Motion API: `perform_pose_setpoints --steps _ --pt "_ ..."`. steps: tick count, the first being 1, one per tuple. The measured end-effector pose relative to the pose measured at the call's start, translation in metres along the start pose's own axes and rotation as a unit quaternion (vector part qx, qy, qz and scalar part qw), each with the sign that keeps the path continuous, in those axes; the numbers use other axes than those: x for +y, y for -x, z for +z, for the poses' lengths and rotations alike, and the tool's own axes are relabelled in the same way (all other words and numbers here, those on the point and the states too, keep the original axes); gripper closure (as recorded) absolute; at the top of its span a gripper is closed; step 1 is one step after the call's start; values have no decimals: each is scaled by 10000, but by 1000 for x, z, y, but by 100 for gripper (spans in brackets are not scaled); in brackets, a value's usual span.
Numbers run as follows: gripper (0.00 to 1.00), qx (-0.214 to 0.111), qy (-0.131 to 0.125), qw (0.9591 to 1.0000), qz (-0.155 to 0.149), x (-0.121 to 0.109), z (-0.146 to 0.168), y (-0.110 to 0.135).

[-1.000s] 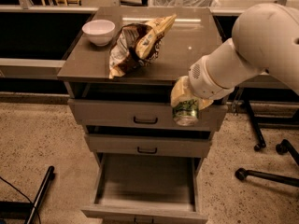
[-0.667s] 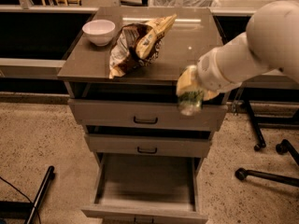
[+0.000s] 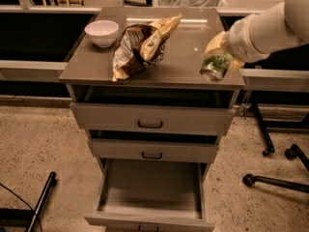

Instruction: Pick green can from bottom drawer and place on counter

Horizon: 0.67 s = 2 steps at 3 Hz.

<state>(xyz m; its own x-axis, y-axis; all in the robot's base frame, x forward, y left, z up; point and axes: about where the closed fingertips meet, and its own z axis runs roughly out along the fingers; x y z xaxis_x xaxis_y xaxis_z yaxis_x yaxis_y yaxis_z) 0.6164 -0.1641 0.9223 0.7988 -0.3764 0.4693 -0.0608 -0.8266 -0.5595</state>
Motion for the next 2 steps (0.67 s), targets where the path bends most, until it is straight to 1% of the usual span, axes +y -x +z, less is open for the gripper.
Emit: perform_pose_setpoints --steps 1,2 --pt "100 -215 322 9947 957 31 44 -40" --pt "73 -449 719 9892 1196 25 80 -74"
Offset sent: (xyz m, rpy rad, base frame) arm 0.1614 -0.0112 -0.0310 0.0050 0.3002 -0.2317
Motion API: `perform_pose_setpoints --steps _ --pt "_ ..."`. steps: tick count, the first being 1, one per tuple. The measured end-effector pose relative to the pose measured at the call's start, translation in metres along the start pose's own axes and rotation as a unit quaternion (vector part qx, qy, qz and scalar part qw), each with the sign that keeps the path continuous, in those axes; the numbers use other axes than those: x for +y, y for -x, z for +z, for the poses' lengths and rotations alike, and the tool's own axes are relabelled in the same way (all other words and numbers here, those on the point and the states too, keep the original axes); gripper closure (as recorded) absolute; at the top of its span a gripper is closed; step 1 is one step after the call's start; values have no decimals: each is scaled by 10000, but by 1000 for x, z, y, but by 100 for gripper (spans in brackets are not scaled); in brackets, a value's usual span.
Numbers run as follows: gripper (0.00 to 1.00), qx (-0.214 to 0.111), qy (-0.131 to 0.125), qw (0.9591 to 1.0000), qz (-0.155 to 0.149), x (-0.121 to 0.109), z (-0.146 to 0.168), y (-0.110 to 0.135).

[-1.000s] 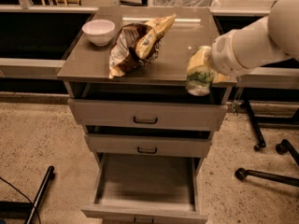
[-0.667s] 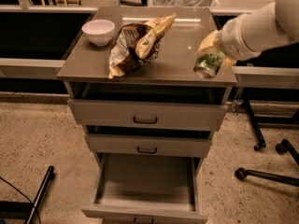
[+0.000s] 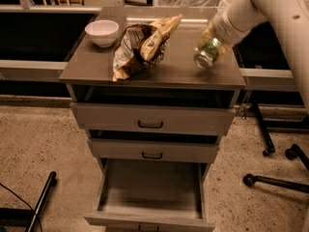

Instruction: Pick green can from bottom drawer and place on counter

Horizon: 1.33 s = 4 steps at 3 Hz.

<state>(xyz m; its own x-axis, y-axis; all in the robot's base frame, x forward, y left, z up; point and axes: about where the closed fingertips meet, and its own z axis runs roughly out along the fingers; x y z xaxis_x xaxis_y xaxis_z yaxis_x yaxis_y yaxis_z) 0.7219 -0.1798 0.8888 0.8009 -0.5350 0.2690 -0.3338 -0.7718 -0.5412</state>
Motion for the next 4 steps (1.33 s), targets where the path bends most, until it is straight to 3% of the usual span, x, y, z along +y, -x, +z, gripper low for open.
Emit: perform_pose_setpoints --steps 1,2,3,4 --pt "50 36 -140 9999 -11 -12 -2 -3" --pt "27 -123 -83 9999 34 -7 11 1" --pt "4 -260 -40 9994 219 10 44 0" --pt "0 -275 -35 9994 223 11 47 0"
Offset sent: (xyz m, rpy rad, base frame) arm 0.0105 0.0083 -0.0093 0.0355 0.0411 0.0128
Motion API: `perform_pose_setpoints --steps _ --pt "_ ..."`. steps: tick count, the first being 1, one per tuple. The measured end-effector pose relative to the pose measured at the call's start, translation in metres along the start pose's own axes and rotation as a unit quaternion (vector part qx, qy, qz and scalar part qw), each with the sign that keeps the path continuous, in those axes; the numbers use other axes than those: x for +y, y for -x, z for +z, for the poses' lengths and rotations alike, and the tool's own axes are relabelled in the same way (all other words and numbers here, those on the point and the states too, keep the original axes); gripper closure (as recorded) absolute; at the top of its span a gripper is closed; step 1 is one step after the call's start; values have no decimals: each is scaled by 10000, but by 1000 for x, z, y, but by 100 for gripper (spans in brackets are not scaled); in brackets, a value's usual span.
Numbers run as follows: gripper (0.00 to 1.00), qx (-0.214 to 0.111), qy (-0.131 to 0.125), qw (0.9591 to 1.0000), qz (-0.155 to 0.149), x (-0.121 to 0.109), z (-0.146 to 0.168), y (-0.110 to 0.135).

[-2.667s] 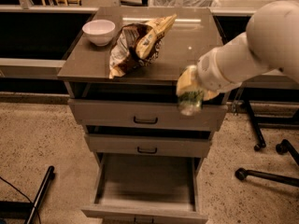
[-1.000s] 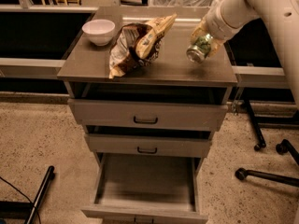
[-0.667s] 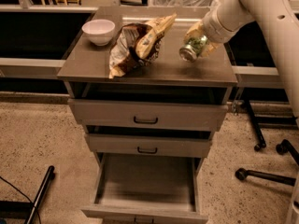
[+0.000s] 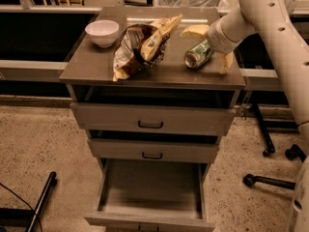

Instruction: Pick green can from bottom drawer and place on counter

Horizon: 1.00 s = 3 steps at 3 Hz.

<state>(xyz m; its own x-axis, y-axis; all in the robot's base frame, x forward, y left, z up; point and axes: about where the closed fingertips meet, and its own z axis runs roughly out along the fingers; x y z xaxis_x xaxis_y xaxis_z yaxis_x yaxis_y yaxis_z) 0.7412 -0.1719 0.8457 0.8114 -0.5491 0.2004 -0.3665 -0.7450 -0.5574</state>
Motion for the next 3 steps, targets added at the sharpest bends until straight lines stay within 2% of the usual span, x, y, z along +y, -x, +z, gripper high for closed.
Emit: perform_pose_setpoints --steps 1,2,3 --pt "0 0 0 10000 0 0 0 0" --pt "0 212 -90 9996 -131 -17 -37 -5" --pt "0 540 -277 9981 -105 -31 -94 -17"
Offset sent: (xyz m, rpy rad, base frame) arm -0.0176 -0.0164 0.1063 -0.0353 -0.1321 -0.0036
